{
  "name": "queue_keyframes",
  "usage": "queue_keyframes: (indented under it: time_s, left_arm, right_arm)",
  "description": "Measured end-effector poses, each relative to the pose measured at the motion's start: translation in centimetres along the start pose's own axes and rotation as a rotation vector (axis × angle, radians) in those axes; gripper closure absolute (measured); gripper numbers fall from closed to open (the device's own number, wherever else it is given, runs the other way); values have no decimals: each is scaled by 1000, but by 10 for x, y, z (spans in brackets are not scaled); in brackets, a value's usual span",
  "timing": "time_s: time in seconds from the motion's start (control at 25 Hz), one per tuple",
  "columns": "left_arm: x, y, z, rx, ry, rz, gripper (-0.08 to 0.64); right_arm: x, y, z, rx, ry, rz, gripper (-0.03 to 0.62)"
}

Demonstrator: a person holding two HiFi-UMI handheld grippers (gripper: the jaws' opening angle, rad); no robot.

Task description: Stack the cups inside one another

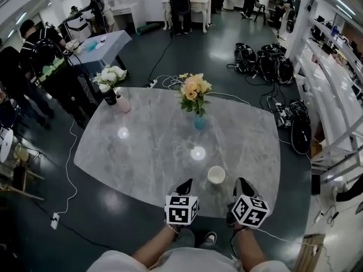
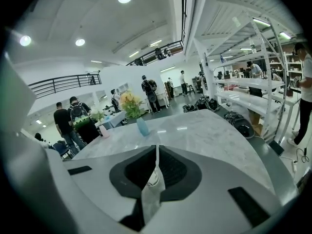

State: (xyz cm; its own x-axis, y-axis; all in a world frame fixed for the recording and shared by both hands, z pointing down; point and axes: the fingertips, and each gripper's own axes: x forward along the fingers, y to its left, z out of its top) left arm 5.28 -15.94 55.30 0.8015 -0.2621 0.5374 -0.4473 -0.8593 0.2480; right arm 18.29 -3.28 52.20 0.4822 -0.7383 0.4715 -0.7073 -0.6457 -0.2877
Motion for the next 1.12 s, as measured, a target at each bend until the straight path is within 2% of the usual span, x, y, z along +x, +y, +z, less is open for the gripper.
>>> queue_keyframes:
  time_s: [0.12,0.32,0.52,0.72,1.12]
  left_arm:
    - [-9,-16,-2,18,-5,19,565]
    - [-31,-43,-9,-6,-34,81,565]
    - [-49,-55,-22,-14,-39,130,565]
    - [-59,-66,-23,-2,-60,123,565]
    - [-62,-59,-20,24,-71,84,565]
  right_arm:
    - [-12,-7,0,6,-5,28,571]
    - [-37,-27,-9,-48,36,62,571]
    - [-50,-36,-13,-62,47,90,571]
    - [-69,-35,-7,-140,17,87,571]
    - [-69,-21,-7,-108,-26,82,571]
